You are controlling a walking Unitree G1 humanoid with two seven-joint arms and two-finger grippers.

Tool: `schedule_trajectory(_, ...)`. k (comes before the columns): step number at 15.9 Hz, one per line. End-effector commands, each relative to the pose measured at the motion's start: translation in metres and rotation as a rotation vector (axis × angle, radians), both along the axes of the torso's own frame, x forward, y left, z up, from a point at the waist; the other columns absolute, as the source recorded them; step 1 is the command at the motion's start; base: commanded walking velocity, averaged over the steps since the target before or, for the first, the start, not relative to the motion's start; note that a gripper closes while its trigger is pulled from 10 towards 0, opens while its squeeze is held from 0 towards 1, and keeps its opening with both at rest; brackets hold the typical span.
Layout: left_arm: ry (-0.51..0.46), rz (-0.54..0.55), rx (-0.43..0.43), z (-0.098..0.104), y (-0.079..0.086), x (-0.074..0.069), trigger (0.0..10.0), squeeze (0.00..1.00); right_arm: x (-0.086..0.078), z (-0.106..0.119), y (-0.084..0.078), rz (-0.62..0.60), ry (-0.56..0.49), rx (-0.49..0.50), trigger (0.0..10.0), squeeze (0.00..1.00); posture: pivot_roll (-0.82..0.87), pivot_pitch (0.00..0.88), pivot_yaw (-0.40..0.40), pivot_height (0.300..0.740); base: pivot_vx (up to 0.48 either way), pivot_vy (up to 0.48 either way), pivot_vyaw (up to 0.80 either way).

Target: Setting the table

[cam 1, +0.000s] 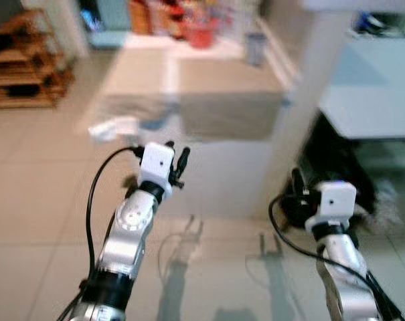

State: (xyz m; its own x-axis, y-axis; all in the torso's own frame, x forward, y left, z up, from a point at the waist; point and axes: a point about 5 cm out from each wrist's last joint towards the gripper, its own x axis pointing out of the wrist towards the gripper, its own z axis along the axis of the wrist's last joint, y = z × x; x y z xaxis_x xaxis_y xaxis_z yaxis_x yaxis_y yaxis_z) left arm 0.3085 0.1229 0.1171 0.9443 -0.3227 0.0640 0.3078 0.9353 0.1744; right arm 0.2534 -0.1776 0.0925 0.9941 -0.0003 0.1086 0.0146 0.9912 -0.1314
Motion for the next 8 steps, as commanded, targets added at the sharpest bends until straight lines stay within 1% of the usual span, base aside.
schedule_trajectory(1, 0.004, 0.008, 0.026, -0.0012, 0.0052, 0.0015, 10.0, 0.00, 0.0020, 0.0015, 0.0056, 0.017, -0.009, 0.003, 10.0, 0.00, -0.01, 0.000, 0.011, 0.740, 0.360, 0.319, 0.00)
schedule_trajectory(4, -0.001, -0.001, 0.040, -0.0008, 0.0041, 0.0020, 10.0, 0.00, 0.0051, 0.0005, 0.0057, 0.017, -0.009, -0.002, 10.0, 0.00, -0.01, 0.000, 0.008, 0.740, 0.385, 0.285, 0.00)
schedule_trajectory(8, -0.012, -0.016, 0.051, 0.0004, 0.0012, 0.0024, 10.0, 0.00, 0.0059, 0.0000, 0.0098, 0.020, -0.008, 0.000, 10.0, 0.00, 0.00, 0.000, 0.009, 0.740, 0.469, 0.000, 0.00)
